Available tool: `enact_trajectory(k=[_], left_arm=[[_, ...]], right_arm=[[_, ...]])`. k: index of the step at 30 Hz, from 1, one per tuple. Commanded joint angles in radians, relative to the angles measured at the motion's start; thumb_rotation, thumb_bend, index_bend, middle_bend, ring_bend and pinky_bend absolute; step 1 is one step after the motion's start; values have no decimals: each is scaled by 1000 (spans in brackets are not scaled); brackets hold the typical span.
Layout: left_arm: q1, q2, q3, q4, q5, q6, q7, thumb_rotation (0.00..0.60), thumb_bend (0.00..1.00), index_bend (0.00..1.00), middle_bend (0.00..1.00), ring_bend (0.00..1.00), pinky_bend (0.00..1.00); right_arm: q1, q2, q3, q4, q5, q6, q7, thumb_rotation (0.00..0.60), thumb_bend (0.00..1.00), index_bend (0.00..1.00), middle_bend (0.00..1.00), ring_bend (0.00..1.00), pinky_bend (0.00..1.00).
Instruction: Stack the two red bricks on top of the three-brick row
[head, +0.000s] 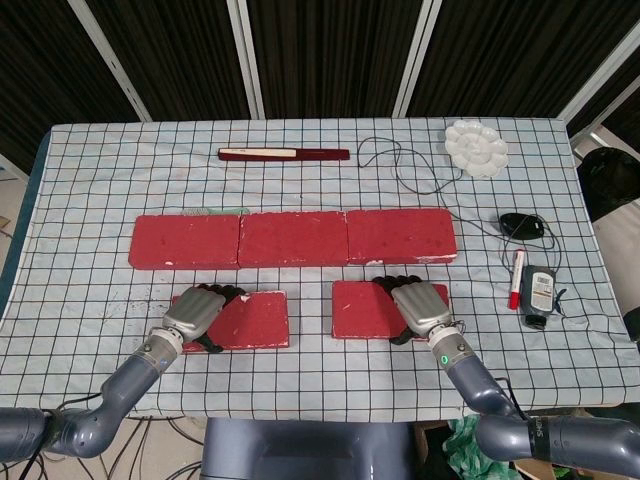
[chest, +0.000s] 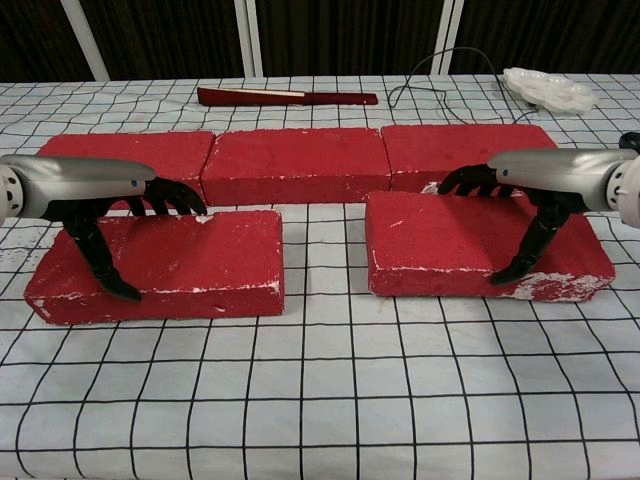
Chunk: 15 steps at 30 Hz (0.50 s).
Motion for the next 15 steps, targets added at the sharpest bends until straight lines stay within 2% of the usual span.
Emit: enact_trajectory(k=[1, 15], left_arm=[[-3, 0, 3, 2, -5, -5, 1, 600, 208, 175, 271, 169, 298], [-8, 7, 6, -3, 7, -12, -8, 600, 208, 175, 271, 169, 298]], right_arm=[[0, -1, -1, 0, -2, -1, 1, 600, 131, 131, 239, 235, 211], [2, 3, 5, -3, 0, -1, 1, 600, 131, 130, 239, 235, 211]])
